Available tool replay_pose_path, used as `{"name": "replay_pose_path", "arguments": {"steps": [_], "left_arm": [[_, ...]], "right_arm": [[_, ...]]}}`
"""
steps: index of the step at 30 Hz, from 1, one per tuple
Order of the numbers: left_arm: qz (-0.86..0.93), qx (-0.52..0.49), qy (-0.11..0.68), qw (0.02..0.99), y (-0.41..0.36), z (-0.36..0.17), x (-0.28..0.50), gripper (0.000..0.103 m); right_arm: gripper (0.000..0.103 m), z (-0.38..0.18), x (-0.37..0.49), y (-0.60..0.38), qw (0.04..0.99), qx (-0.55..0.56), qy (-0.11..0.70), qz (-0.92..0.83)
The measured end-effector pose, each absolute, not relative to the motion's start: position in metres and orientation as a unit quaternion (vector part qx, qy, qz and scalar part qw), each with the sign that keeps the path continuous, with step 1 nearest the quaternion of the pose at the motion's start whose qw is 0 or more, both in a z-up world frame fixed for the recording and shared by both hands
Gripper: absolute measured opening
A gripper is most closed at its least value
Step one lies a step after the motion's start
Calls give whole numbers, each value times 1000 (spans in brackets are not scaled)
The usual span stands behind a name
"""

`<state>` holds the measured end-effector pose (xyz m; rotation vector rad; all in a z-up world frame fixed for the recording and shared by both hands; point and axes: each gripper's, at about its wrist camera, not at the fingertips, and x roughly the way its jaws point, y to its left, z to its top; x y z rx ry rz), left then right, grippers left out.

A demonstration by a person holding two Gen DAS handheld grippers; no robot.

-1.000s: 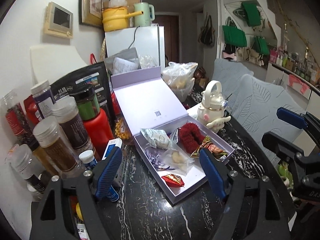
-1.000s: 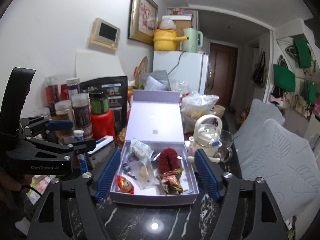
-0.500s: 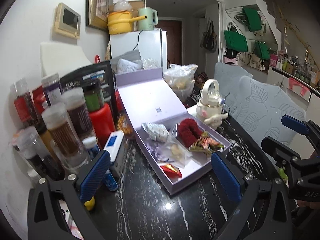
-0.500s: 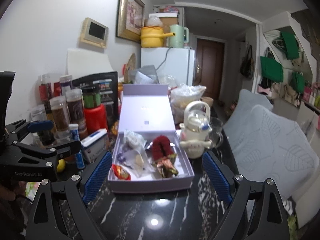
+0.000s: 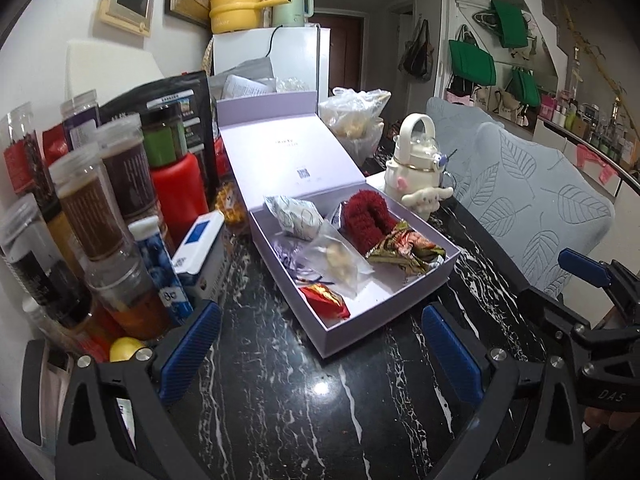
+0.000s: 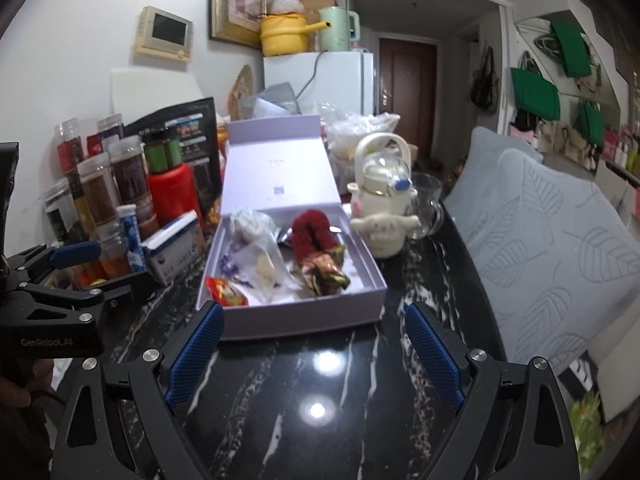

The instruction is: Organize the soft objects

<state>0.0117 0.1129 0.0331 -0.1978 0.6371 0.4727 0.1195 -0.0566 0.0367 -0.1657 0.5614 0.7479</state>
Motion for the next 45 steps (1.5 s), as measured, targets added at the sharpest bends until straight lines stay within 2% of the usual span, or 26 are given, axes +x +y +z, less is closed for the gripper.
{"name": "replay_pose_path", "arguments": {"steps": [45], "left_arm": [[230, -93, 321, 914, 107, 30, 2, 102]], "right_arm": [[93, 28, 109, -53, 880, -97, 284, 368]]}}
